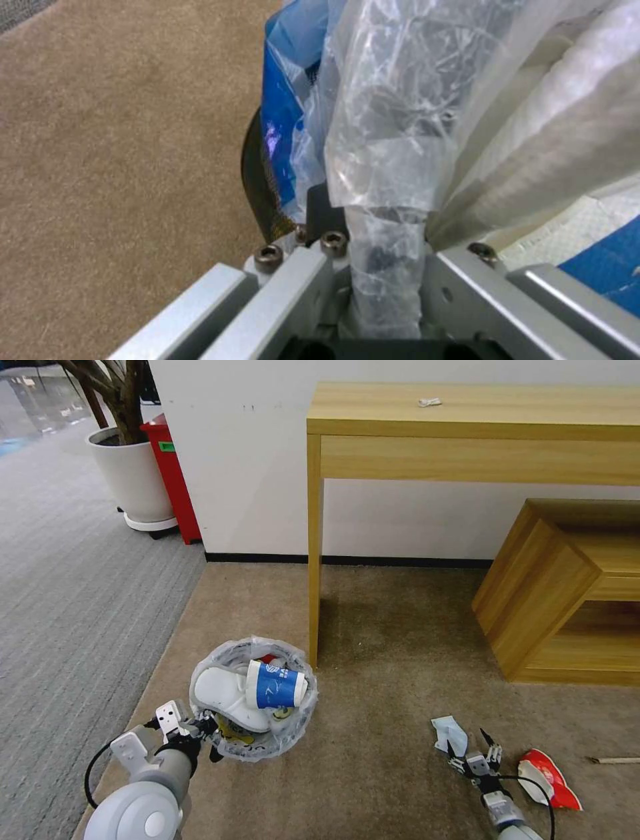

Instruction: Pick up the trash bin and place the garbage on the floor into it.

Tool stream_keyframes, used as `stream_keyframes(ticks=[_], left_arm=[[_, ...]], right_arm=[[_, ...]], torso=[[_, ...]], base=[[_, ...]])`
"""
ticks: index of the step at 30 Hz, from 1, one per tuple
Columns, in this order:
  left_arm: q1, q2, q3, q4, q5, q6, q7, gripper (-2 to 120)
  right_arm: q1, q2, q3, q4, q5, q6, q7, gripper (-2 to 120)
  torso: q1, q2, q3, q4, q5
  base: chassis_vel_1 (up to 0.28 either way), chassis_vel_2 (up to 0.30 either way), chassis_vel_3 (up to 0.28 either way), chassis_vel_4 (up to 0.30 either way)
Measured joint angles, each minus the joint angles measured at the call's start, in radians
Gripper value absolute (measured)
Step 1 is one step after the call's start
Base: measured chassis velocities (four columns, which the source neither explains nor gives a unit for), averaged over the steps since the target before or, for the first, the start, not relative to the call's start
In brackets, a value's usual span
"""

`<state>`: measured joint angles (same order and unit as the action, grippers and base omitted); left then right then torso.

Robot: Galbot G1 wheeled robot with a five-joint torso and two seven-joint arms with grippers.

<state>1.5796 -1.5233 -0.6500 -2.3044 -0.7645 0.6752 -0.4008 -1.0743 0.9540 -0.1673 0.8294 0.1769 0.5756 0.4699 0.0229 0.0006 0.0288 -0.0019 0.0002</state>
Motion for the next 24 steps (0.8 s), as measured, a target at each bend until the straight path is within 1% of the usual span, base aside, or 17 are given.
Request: stream_keyframes(ticks=[1,2,5,6,9,10,13,15,17,18,19,20,21,22,24], left_arm=[[0.002,0.000,0.000,-0.003,0.001,-0.001,0.001,0],[0.002,0.000,0.000,-0.003,0.001,-0.001,0.001,0],[0.008,-0.003,-0.001,-0.016,0.002,-0.002,0.002,0],[0.008,-0.003,-0.001,-0.016,0.002,-0.002,0.002,0],[0.014,-0.006,-0.001,-0.022,0.005,-0.004,0.002,0],[0.014,-0.006,-0.001,-0.022,0.005,-0.004,0.002,0],[0.020,-0.009,-0.002,-0.024,0.013,-0.009,0.005,0],[0.020,-0.009,-0.003,-0.024,0.013,-0.009,0.006,0],[0.023,-0.012,-0.003,-0.024,0.020,-0.011,0.008,0],[0.023,-0.012,-0.003,-0.024,0.020,-0.011,0.008,0],[0.024,-0.013,-0.003,-0.024,0.024,-0.012,0.010,0],[0.024,-0.013,-0.003,-0.024,0.026,-0.012,0.011,0],[0.024,-0.013,-0.003,-0.023,0.029,-0.012,0.012,0],[0.024,-0.013,-0.003,-0.023,0.029,-0.012,0.012,0],[0.024,-0.014,-0.003,-0.020,0.035,-0.013,0.013,0]], right_arm=[[0.003,0.003,-0.001,-0.006,0.001,0.000,-0.005,85],[0.003,0.003,-0.001,-0.006,0.001,0.000,-0.005,85],[0.015,0.017,-0.002,-0.042,0.012,0.008,-0.024,70],[0.015,0.017,-0.002,-0.042,0.012,0.008,-0.024,70],[0.018,0.022,-0.002,-0.056,0.011,0.017,-0.034,58],[0.018,0.022,-0.002,-0.056,0.011,0.017,-0.034,58],[0.017,0.026,0.000,-0.060,0.011,0.021,-0.041,40],[0.016,0.026,0.001,-0.061,0.010,0.021,-0.041,39],[0.015,0.029,0.002,-0.064,0.003,0.027,-0.044,28],[0.015,0.029,0.002,-0.064,0.003,0.027,-0.044,28],[0.014,0.031,0.004,-0.064,0.000,0.029,-0.044,22],[0.013,0.031,0.005,-0.064,-0.001,0.030,-0.044,21],[0.011,0.031,0.006,-0.059,-0.003,0.034,-0.045,15],[0.011,0.031,0.006,-0.059,-0.003,0.034,-0.045,15],[0.004,0.030,0.009,-0.045,-0.007,0.037,-0.047,6]], torso=[[0.000,0.000,0.000,0.0000,0.0000],[0.000,0.000,0.000,0.0000,0.0000],[0.000,0.000,0.000,0.0000,0.0001],[0.000,0.000,0.000,0.0000,0.0001],[0.000,0.000,0.000,-0.0001,0.0000],[0.000,0.000,0.000,-0.0001,0.0000],[0.000,0.000,0.000,0.0000,0.0000],[0.000,0.000,0.000,0.0000,0.0000],[0.000,0.000,0.000,0.0000,0.0000],[0.000,0.000,0.000,0.0000,0.0000],[0.000,0.000,0.000,0.0000,0.0000],[0.000,0.000,0.000,0.0000,0.0000],[0.000,0.000,0.000,0.0000,0.0000],[0.000,0.000,0.000,0.0000,0.0000],[0.000,0.000,0.000,0.0000,0.0000]], base=[[0.000,0.000,0.000,0.000],[0.000,0.000,0.000,0.000],[0.000,0.000,0.000,0.000],[0.000,0.000,0.000,0.000],[0.000,0.000,0.000,0.000],[0.000,0.000,0.000,0.000],[0.000,0.000,0.000,0.000],[0.000,0.000,0.000,0.000],[0.000,0.000,0.000,0.000],[0.000,0.000,0.000,0.000],[0.000,0.000,0.000,0.000],[0.000,0.000,0.000,0.000],[0.000,0.000,0.000,0.000],[0.000,0.000,0.000,0.000],[0.000,0.000,0.000,0.000]])
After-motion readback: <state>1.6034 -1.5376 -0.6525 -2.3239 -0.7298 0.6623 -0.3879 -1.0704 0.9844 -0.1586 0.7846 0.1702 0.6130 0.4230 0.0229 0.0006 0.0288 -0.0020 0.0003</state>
